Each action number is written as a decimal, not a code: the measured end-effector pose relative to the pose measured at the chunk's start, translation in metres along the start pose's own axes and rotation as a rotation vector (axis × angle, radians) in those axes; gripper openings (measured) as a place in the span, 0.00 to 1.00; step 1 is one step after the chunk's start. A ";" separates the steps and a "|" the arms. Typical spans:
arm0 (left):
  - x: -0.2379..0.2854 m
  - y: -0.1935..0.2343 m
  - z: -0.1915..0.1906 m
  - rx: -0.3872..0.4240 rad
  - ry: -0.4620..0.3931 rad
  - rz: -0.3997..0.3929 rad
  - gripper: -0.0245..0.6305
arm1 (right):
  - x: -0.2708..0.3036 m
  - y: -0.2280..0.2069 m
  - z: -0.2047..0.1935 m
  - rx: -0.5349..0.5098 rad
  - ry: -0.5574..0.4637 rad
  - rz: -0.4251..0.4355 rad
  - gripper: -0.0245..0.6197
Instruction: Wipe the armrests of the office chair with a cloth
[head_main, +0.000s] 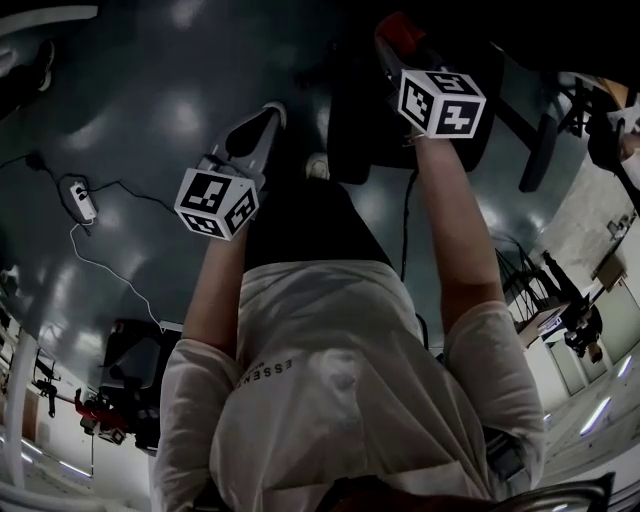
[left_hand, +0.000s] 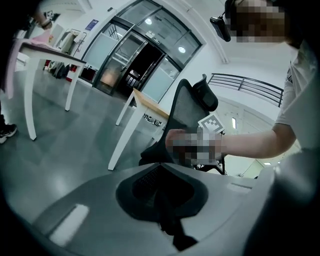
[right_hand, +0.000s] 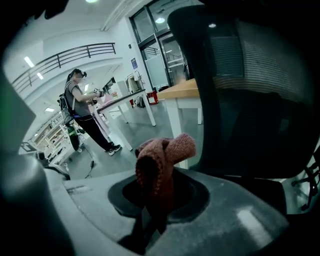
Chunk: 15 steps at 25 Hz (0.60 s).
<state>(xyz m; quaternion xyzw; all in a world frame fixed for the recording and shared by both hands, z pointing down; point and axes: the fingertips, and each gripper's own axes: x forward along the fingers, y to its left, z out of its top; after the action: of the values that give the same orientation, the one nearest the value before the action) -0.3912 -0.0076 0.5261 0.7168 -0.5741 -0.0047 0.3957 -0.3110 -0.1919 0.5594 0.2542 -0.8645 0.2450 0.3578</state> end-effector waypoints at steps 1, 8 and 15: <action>0.001 0.003 -0.001 -0.001 0.007 0.000 0.06 | 0.004 0.004 0.000 0.002 0.012 0.014 0.12; -0.001 0.008 0.002 0.016 -0.005 0.013 0.06 | 0.012 0.017 -0.004 -0.163 0.110 0.021 0.12; -0.013 0.002 -0.009 -0.008 -0.031 0.033 0.06 | 0.019 0.056 -0.004 -0.416 0.188 0.088 0.12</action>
<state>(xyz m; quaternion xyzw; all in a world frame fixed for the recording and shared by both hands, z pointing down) -0.3935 0.0079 0.5277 0.7054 -0.5919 -0.0118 0.3897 -0.3550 -0.1530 0.5625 0.1129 -0.8695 0.0995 0.4704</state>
